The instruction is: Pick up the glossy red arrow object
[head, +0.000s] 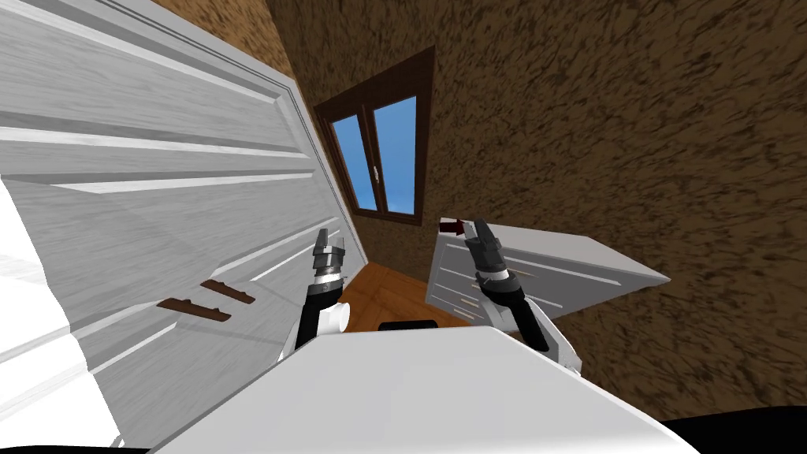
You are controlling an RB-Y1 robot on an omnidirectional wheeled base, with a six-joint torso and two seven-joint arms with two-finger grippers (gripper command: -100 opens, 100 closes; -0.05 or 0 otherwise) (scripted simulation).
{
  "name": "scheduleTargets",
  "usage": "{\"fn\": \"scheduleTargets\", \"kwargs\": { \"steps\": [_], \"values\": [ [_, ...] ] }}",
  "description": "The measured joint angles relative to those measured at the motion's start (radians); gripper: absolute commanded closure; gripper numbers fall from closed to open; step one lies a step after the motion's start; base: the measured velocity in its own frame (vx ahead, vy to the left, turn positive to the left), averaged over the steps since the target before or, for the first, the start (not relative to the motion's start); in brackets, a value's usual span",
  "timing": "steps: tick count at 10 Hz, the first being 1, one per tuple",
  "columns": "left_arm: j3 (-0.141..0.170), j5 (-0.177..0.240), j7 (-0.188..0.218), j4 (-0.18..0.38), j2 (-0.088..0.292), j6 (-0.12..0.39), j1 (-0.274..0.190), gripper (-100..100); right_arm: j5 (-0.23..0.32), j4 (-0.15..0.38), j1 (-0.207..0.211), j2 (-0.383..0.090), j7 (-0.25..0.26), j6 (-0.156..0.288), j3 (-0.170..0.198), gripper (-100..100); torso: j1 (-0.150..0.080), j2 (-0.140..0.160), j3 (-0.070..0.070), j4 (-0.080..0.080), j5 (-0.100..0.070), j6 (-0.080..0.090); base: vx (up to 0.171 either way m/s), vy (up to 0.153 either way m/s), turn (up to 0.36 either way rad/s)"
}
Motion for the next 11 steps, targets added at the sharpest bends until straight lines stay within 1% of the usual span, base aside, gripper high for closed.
{"fn": "scheduleTargets", "kwargs": {
  "steps": [2, 3, 5, 6, 8, 9, 10, 11],
  "values": [
    [0.000, 0.000, 0.000, 0.000, 0.000, 0.000, 0.000, 0, 0.005, -0.009, -0.006, -0.060, -0.014, -0.015, -0.003, -100, 0.000, 0.000, 0.000, 0.000, 0.000, 0.000, 0.075, 0.058, 0.078],
    [0.000, 0.000, 0.000, 0.000, 0.000, 0.000, 0.000, 0, 0.011, -0.012, -0.004, -0.087, -0.017, -0.025, 0.002, -100, 0.000, 0.000, 0.000, 0.000, 0.000, 0.000, 0.105, 0.068, 0.135],
    [0.000, 0.000, 0.000, 0.000, 0.000, 0.000, 0.000, 0, 0.019, -0.013, -0.010, -0.148, -0.029, -0.049, 0.004, -100, -0.001, -0.001, -0.001, 0.000, 0.000, 0.000, 0.079, 0.049, 0.075],
    [0.000, 0.000, 0.000, 0.000, 0.000, 0.000, 0.000, 0, 0.026, -0.021, -0.007, -0.177, -0.035, -0.063, 0.007, -100, 0.000, 0.000, 0.000, 0.000, 0.000, 0.000, 0.073, 0.049, 0.053],
    [0.000, 0.000, 0.000, 0.000, 0.000, 0.000, 0.000, 0, 0.030, -0.022, -0.015, -0.230, -0.043, -0.071, 0.007, -100, -0.002, 0.002, 0.001, 0.000, 0.000, 0.001, 0.048, 0.025, 0.055],
    [0.000, 0.000, 0.000, 0.000, 0.000, 0.000, 0.000, 0, 0.038, -0.025, -0.025, -0.259, -0.048, -0.076, 0.013, -100, -0.002, 0.001, 0.001, 0.000, 0.000, 0.000, 0.072, 0.040, 0.049],
    [0.000, 0.000, 0.000, 0.000, 0.000, 0.000, 0.000, 0, 0.041, -0.031, -0.025, -0.290, -0.053, -0.081, 0.013, -100, -0.001, 0.001, 0.000, 0.000, 0.000, 0.001, 0.098, 0.058, 0.072],
    [0.000, 0.000, 0.000, 0.000, 0.000, 0.000, 0.000, 0, 0.049, -0.034, -0.027, -0.320, -0.060, -0.095, 0.016, -100, 0.000, -0.001, -0.001, 0.000, 0.000, 0.000, 0.103, 0.049, 0.040]
  ]
}}
